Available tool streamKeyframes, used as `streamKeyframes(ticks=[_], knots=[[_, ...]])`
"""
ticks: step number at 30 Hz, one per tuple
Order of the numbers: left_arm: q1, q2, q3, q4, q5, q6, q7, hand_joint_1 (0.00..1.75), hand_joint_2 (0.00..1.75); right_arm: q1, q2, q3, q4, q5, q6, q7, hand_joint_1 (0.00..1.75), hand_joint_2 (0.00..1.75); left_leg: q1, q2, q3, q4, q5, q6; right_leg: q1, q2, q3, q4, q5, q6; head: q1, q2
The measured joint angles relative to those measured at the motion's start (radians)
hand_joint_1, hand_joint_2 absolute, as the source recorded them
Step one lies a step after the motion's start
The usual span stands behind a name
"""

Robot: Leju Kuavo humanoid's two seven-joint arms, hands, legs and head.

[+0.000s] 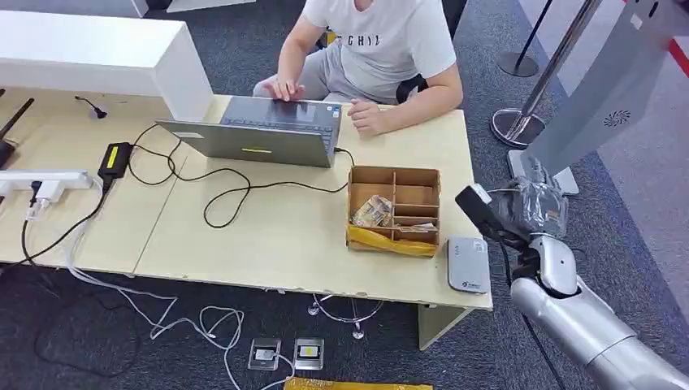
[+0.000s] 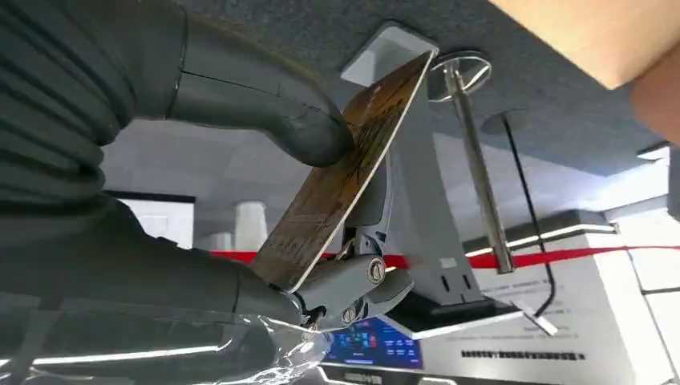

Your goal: Pass the card to the sensor for recognition and then transmit it.

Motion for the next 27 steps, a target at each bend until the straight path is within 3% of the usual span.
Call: streamKeyframes(ticks=[7,15,27], knots=[[0.000,-0.001,-0.014,0.000,0.009,0.003,0.002,0.00,0.00,0.079,-0.049,-0.067,-0.052,0.028,0.017,0.007,1.75,1.75,0.001,0.000,0.000,0.000,0.000,0.000,0.001,0.000,0.000,0.000,0.000,0.000,0.000,0.000],[0.000,-0.001,-0.026,0.000,0.015,0.002,0.009,0.00,0.00,0.154,-0.063,-0.123,-0.114,0.078,0.043,-0.018,1.75,1.75,0.001,0.000,0.000,0.000,0.000,0.000,0.000,0.000,0.000,0.000,0.000,0.000,0.000,0.000],[-0.006,-0.001,-0.068,0.000,0.004,-0.033,0.000,0.00,0.00,0.235,-0.011,-0.112,-0.181,0.113,0.133,-0.086,1.75,1.75,0.001,0.000,-0.001,-0.001,0.000,0.000,0.001,0.001,0.000,0.001,0.000,0.000,0.000,0.000]])
